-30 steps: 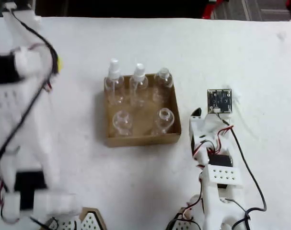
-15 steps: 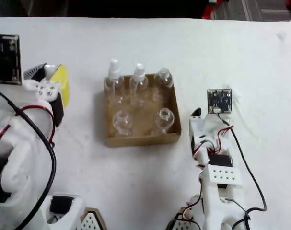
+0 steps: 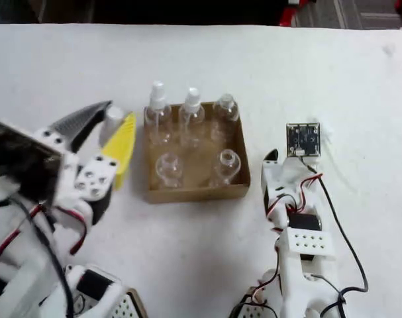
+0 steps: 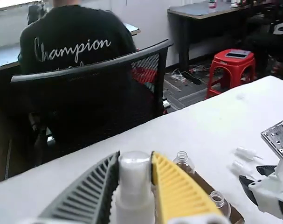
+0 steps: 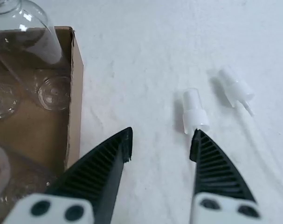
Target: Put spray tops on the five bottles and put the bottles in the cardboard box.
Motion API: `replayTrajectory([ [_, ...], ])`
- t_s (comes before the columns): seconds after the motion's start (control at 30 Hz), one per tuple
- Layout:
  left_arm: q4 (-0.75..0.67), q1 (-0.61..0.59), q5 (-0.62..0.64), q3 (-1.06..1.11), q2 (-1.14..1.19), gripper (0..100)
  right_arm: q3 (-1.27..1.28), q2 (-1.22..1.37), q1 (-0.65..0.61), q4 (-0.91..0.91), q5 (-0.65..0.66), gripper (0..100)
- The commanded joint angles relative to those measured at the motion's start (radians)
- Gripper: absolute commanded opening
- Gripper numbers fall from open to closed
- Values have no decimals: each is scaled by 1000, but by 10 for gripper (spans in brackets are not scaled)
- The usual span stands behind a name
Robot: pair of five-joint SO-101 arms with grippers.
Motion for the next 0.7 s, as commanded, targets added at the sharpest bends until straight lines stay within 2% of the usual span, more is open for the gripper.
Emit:
replayTrajectory([
  [0.0, -120, 42, -51, 95, 7, 24, -9, 1, -4, -15, 12, 183],
  [0.17, -239, 44, -54, 241, 2, 24, -9, 1, -4, -15, 12, 183],
  [0.67, -589, 44, -49, 491, 7, 24, -9, 1, -4, -15, 12, 183],
])
